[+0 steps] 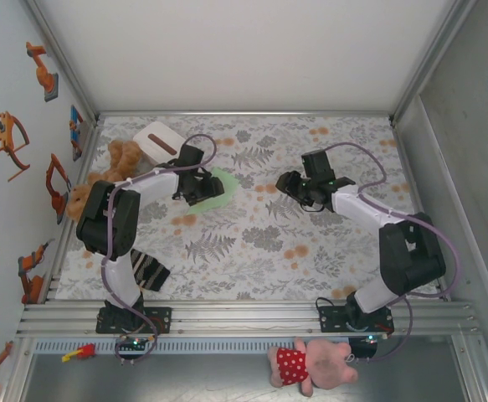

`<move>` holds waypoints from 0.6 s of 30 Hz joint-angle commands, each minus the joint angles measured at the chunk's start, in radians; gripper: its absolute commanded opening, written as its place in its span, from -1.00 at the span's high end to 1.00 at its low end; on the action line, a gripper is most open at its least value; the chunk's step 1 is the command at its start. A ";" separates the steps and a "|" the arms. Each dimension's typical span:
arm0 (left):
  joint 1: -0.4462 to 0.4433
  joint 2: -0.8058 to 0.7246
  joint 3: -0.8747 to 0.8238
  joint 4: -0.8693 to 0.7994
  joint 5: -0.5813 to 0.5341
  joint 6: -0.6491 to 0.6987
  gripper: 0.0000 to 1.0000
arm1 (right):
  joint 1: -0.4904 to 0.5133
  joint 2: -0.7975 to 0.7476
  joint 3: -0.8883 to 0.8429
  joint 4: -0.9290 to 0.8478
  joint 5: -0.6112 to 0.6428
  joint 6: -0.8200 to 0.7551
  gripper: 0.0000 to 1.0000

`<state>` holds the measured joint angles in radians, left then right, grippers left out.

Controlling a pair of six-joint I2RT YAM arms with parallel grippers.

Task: Fold a paper plane with a square sheet of paper (pick it up from the middle)
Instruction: Fold the wing for the fifth time at the center of the table.

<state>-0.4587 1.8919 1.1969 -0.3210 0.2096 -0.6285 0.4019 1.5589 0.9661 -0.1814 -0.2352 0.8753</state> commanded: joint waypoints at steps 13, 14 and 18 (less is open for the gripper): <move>-0.029 0.055 -0.142 0.263 0.294 -0.386 -0.07 | 0.090 0.066 -0.064 0.206 -0.059 0.252 0.05; -0.042 0.050 -0.153 0.283 0.289 -0.417 -0.03 | 0.095 0.064 -0.072 0.206 -0.052 0.268 0.06; -0.094 0.042 -0.158 0.325 0.258 -0.503 0.16 | 0.118 0.083 -0.081 0.245 -0.071 0.281 0.18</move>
<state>-0.5186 1.9186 1.0630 -0.0132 0.4606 -1.0153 0.5030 1.6176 0.8879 0.0101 -0.3004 1.1103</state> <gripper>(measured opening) 0.433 0.431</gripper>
